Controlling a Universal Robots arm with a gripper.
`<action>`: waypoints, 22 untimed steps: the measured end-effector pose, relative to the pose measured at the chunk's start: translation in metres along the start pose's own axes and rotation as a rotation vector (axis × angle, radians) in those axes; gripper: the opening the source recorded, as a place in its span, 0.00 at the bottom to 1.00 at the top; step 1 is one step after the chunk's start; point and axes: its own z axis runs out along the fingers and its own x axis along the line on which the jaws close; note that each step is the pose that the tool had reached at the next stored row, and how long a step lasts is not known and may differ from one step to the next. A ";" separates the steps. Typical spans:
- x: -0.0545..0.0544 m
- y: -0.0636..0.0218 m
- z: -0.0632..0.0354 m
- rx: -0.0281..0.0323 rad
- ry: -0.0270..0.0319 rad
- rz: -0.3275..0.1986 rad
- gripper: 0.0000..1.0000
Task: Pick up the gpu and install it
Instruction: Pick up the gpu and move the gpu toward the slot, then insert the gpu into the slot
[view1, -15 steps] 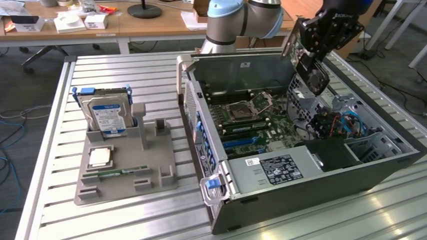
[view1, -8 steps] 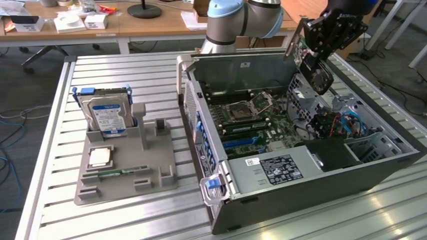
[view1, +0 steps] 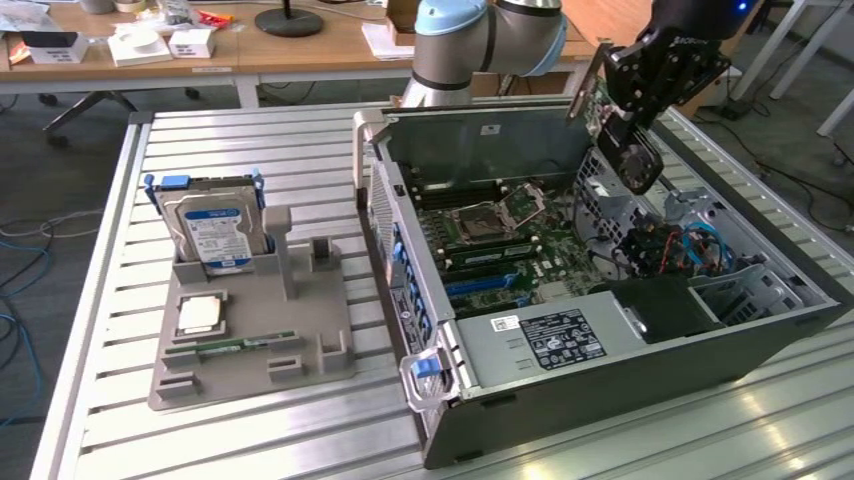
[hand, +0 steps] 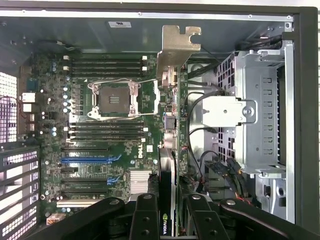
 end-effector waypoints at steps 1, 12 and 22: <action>0.000 0.0000 0.0001 0.0001 0.0000 0.000 0.26; -0.002 0.0000 0.0005 -0.0001 0.0000 0.000 0.26; -0.002 0.0000 0.0005 -0.0001 0.0005 -0.006 0.26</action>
